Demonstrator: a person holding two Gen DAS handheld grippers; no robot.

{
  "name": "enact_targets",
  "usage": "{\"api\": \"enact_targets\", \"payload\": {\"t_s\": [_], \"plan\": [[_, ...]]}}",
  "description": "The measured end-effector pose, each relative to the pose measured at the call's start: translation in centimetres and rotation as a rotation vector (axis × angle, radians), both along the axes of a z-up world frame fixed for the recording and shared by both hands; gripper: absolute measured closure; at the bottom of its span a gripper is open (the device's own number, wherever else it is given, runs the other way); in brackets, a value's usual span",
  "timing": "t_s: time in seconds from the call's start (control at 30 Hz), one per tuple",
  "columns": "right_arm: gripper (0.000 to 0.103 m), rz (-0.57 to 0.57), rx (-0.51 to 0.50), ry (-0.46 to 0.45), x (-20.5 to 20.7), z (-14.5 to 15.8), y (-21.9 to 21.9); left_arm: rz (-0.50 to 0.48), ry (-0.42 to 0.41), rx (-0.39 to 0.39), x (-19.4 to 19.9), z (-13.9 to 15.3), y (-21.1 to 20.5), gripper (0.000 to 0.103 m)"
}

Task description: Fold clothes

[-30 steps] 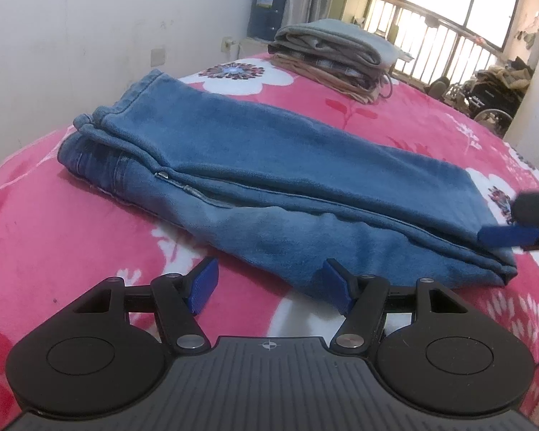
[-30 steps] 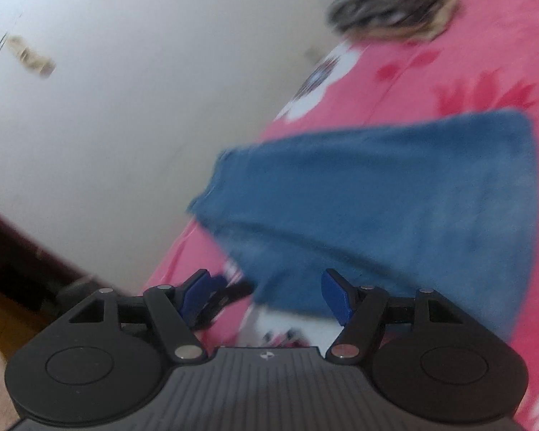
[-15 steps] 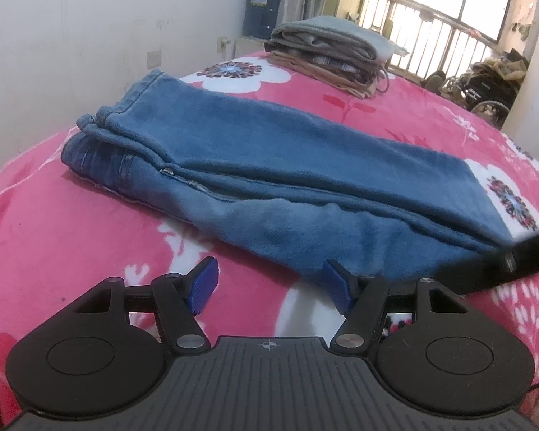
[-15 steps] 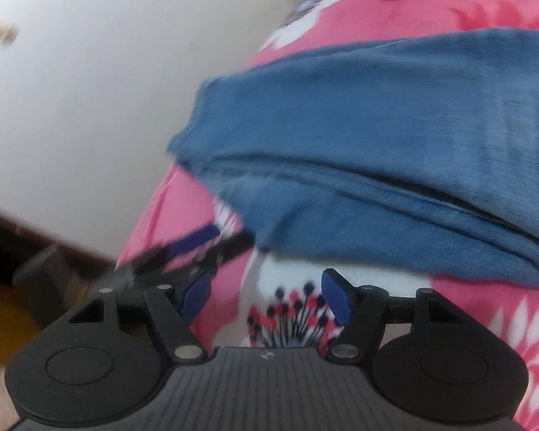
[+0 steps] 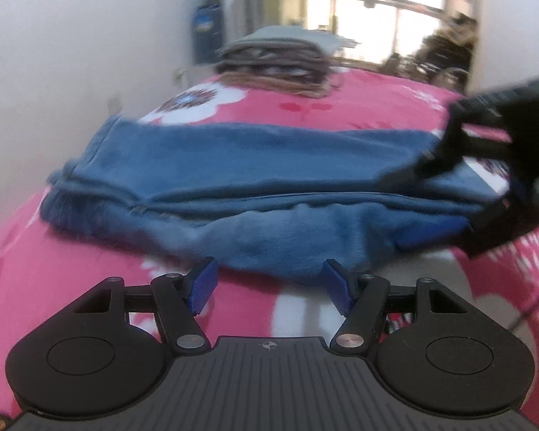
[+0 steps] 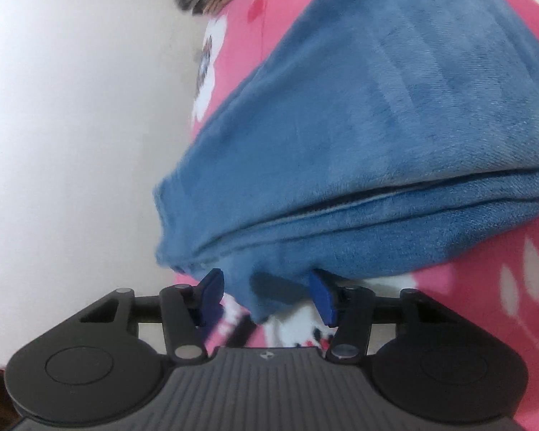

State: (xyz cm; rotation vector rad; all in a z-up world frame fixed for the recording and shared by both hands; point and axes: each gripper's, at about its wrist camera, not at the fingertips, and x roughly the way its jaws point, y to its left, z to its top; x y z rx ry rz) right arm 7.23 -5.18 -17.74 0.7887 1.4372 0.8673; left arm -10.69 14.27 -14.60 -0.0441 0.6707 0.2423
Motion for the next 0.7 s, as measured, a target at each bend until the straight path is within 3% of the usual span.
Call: {"api": "enact_targets", "payload": {"t_s": [0.23, 0.5, 0.57, 0.7], "plan": [[0.047, -0.068, 0.082, 0.026, 0.5, -0.3, -0.7, -0.108, 0.000, 0.111, 1.3, -0.6, -1.1, 0.039], [0.047, -0.080, 0.118, 0.037, 0.7, -0.6, -1.3, -0.254, 0.005, 0.327, 2.3, -1.3, -2.8, 0.040], [0.047, -0.078, 0.125, 0.039, 0.6, -0.6, -1.3, -0.279, -0.005, 0.364, 2.4, -1.2, -3.1, 0.045], [0.046, -0.072, 0.123, 0.039, 0.6, -0.8, -1.1, -0.311, -0.014, 0.370, 2.8, -1.0, -3.3, 0.065]]}}
